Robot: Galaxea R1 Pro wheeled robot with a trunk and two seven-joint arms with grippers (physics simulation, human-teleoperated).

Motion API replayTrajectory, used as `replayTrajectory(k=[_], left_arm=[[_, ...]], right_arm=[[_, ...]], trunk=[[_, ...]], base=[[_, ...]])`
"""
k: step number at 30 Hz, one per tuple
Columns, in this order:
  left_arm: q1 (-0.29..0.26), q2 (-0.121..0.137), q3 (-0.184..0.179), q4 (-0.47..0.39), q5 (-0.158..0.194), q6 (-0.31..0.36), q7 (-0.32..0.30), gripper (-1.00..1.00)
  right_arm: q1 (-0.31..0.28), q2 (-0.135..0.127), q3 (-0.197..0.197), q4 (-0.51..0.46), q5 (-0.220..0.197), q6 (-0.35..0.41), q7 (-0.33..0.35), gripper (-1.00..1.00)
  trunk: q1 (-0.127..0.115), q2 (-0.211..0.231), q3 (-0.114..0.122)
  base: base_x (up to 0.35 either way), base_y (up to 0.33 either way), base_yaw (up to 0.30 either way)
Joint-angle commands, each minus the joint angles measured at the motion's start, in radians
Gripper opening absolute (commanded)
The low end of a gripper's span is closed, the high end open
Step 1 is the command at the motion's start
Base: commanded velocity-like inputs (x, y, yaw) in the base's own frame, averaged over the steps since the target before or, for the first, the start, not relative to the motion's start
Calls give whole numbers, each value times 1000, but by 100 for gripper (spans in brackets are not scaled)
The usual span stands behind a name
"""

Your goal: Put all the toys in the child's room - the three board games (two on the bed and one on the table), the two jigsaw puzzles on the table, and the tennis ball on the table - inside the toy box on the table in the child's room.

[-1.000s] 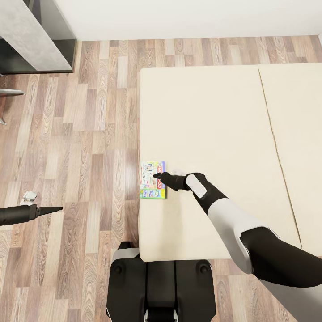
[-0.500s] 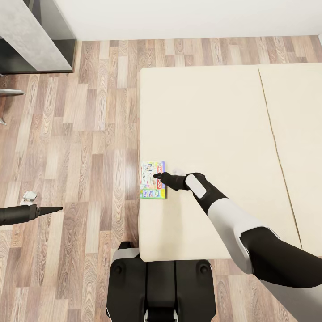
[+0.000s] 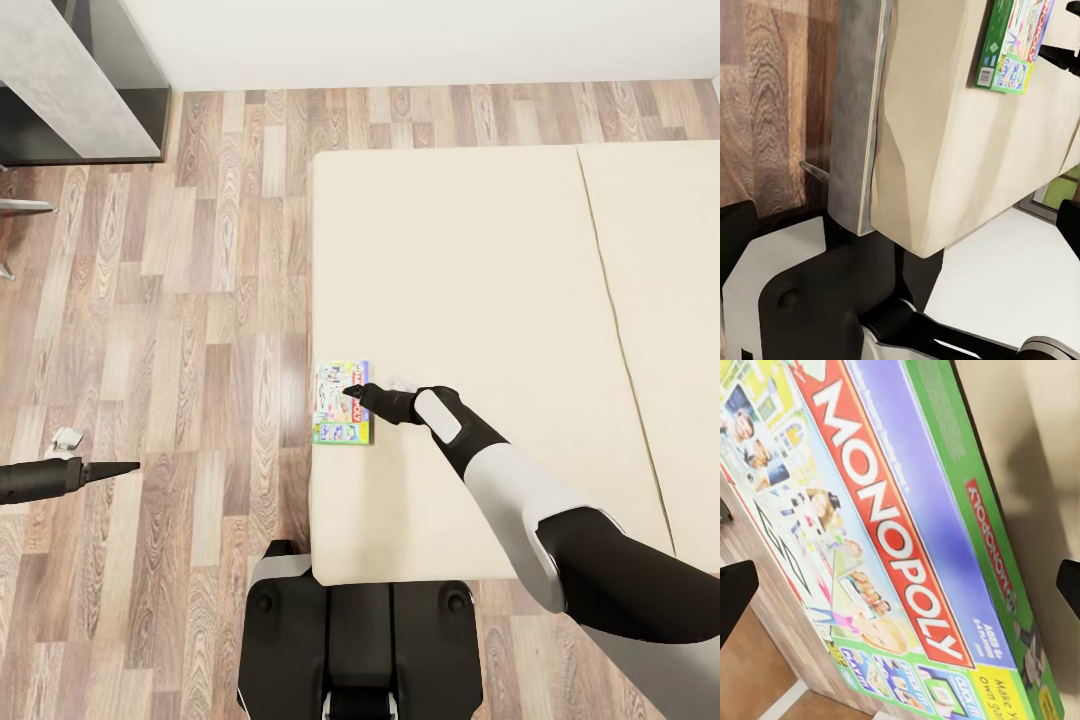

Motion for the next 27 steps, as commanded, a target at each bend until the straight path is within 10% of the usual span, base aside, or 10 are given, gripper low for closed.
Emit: replayTrajectory(k=[1,27], left_arm=[[-1,-1,4,-1,-10,11,-8,100],[-1,-1,3,-1,-10,11,-8,100]], right_arm=[[-1,0,1,0,5,2,4,100],[-1,0,1,0,5,2,4,100]], trunk=[[1,-2,-1],[1,-2,-1]], base=[[0,31,0],[0,35,0]])
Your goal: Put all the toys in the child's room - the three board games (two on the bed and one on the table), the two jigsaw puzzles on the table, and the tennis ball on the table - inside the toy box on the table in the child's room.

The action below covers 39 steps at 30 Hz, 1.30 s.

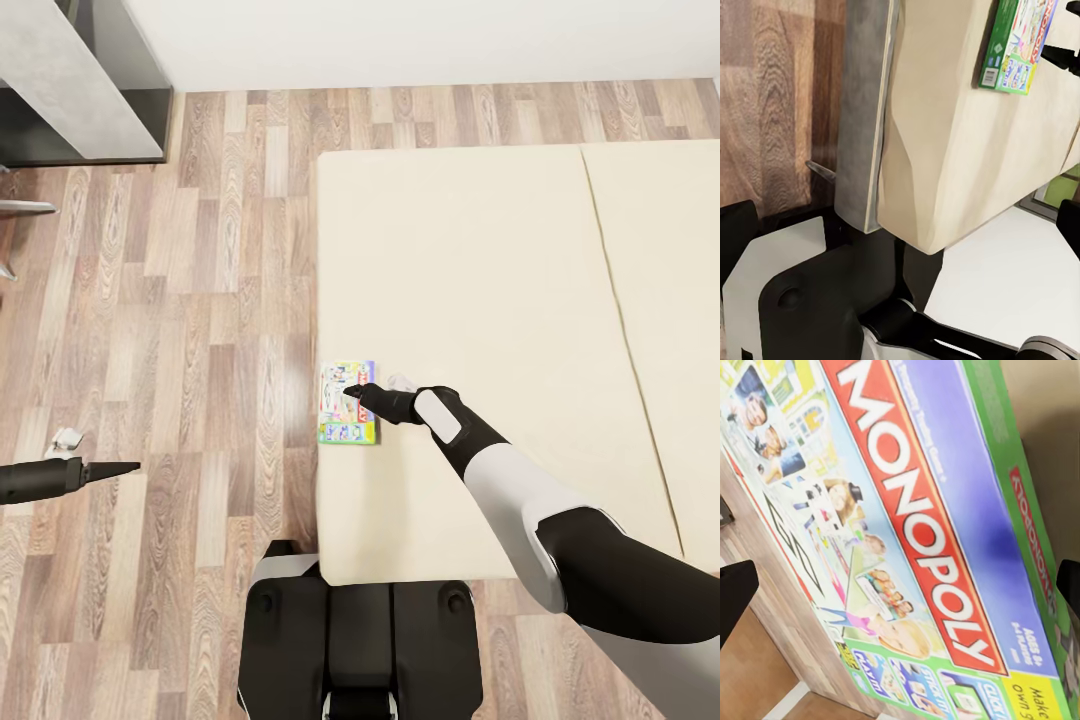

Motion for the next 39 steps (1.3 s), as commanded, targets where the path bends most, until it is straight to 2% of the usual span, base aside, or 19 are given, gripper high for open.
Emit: replayTrajectory(k=[1,39], left_arm=[[-1,-1,4,-1,-10,11,-8,100],[-1,-1,5,-1,-11,11,-8,100]], right_arm=[[-1,0,1,0,4,2,3,100],[-1,0,2,0,5,2,3,100]], trunk=[[1,-2,-1],[1,-2,-1]], base=[[0,88,0],[0,28,0]])
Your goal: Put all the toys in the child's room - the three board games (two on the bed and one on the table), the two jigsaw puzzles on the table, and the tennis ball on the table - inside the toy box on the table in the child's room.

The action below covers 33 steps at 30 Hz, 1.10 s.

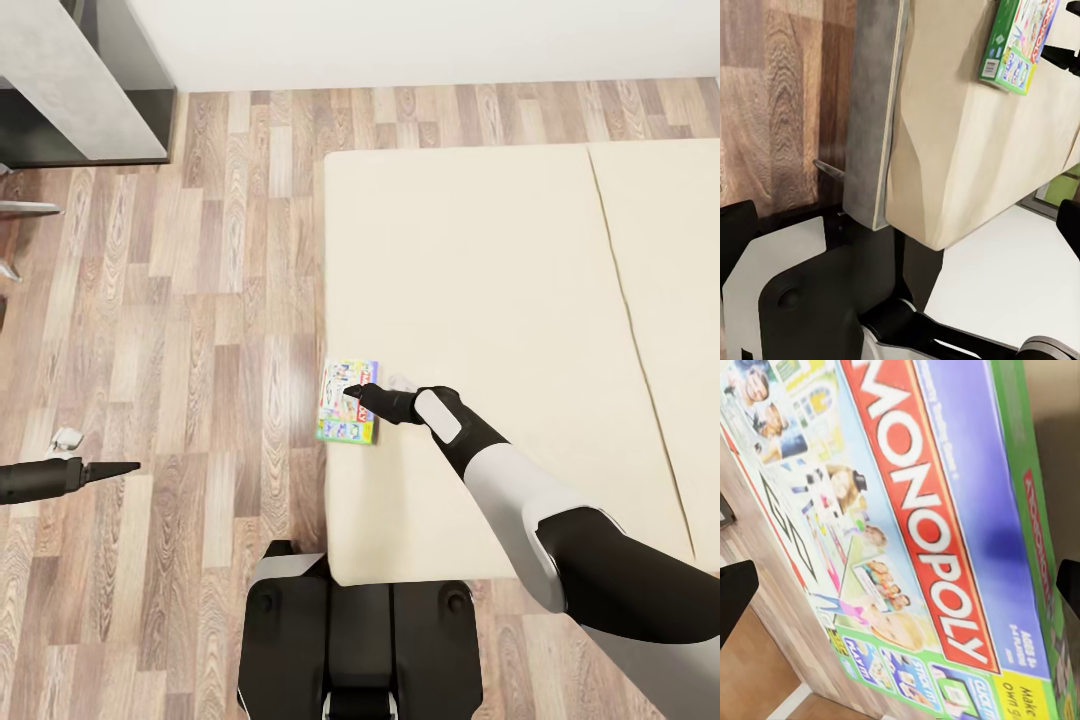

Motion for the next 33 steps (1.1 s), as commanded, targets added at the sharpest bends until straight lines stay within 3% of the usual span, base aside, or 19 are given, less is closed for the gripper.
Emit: replayTrajectory(k=[1,33], left_arm=[[-1,-1,4,-1,-10,11,-8,100],[-1,-1,4,-1,-10,11,-8,100]], right_arm=[[-1,0,1,0,5,2,3,100],[-1,0,0,0,5,3,4,100]], trunk=[[1,-2,-1],[1,-2,-1]], base=[[0,51,0],[0,24,0]])
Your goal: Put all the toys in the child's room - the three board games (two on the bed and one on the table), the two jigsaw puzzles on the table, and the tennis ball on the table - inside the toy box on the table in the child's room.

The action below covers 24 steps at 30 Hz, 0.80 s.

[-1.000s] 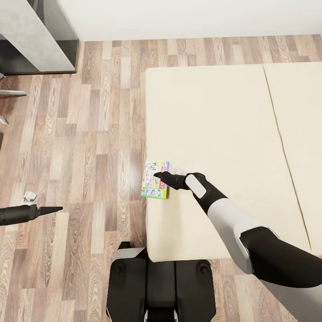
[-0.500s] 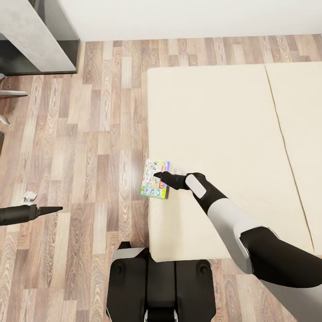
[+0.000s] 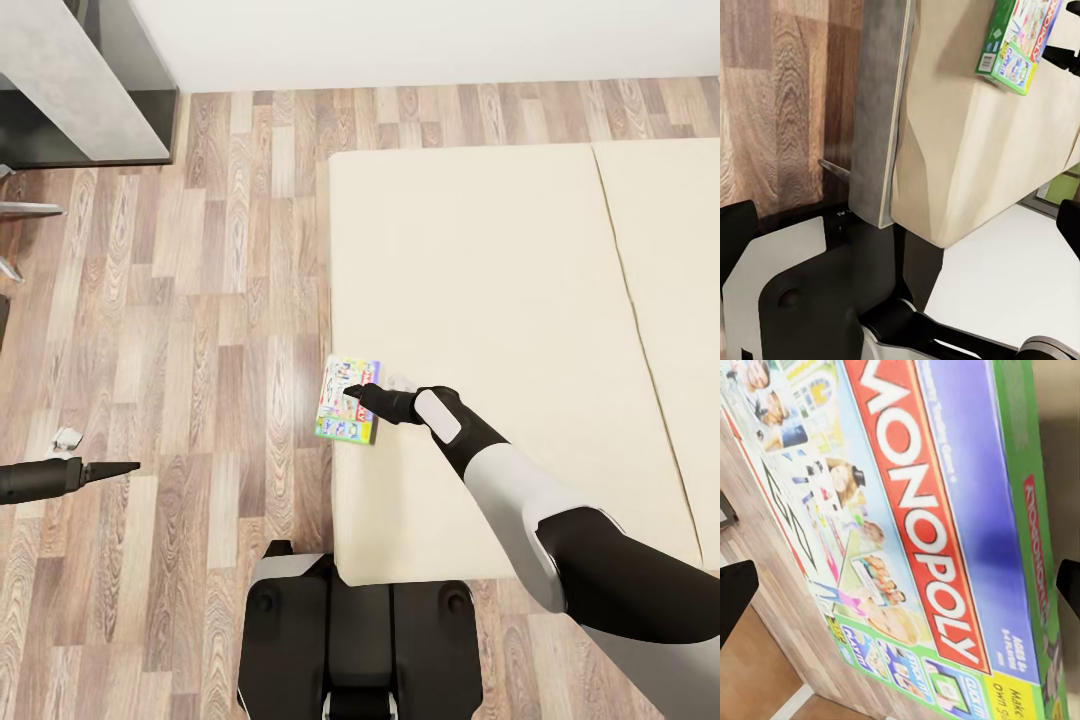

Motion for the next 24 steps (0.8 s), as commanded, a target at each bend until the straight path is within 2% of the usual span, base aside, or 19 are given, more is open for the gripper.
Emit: replayTrajectory(k=[1,24], left_arm=[[-1,-1,4,-1,-10,11,-8,100],[-1,-1,4,-1,-10,11,-8,100]], right_arm=[[-1,0,1,0,5,3,3,100],[-1,0,1,0,5,2,4,100]], trunk=[[1,-2,-1],[1,-2,-1]], base=[[0,0,0],[0,12,0]])
